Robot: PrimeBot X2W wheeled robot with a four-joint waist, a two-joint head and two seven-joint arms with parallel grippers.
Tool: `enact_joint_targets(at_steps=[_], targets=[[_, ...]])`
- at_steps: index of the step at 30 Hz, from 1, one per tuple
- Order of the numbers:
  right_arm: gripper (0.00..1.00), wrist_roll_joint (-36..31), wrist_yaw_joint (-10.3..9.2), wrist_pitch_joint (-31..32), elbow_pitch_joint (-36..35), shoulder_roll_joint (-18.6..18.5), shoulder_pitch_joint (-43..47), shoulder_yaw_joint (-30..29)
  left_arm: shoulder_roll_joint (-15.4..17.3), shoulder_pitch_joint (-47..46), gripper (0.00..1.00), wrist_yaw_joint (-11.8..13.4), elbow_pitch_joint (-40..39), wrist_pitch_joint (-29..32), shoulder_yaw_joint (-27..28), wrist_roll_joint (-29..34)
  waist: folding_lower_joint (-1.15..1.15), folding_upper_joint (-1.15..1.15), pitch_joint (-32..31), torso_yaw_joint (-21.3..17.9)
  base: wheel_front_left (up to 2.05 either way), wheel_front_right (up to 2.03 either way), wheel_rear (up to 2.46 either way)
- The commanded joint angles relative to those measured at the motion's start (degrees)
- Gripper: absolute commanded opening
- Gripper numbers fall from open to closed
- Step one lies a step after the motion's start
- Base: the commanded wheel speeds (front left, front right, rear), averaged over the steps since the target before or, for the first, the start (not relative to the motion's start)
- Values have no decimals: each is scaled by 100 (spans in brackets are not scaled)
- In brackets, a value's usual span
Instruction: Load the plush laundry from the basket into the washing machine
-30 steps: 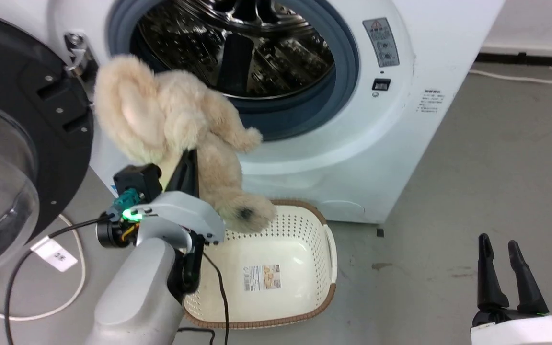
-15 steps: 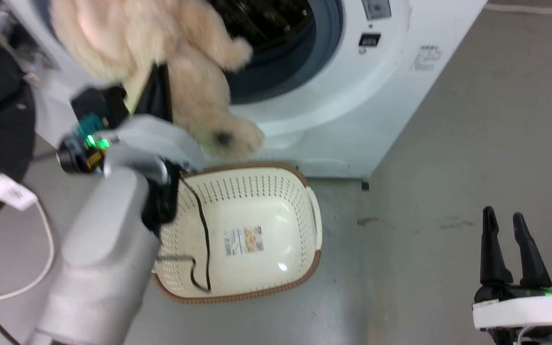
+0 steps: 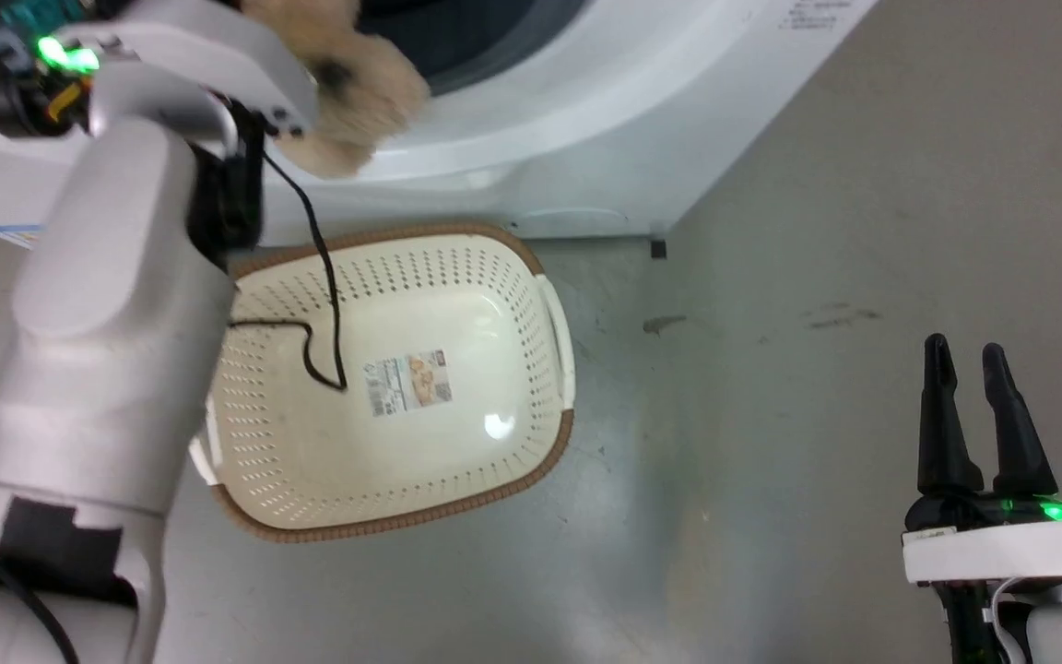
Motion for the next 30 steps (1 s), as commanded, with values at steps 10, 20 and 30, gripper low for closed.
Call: enact_joint_targets(at_steps=[10, 20, 30], targets=[[100, 179, -4, -25, -132, -3, -112, 126, 401, -1378, 0, -42, 361, -46, 36, 248, -1, 0, 746, -526, 0, 0, 0], [100, 320, -4, -25, -234, -3, -128, 344, 834, -2266, 0, 31, 459, 96, 11, 471, -1, 0, 1143, -960, 0, 0, 0], [100, 456, -4, -25, -427, -3, -53, 558, 1272, -2905, 0, 157, 579, 255, -24, 684, -1, 0, 1597, -1409, 0, 0, 0]])
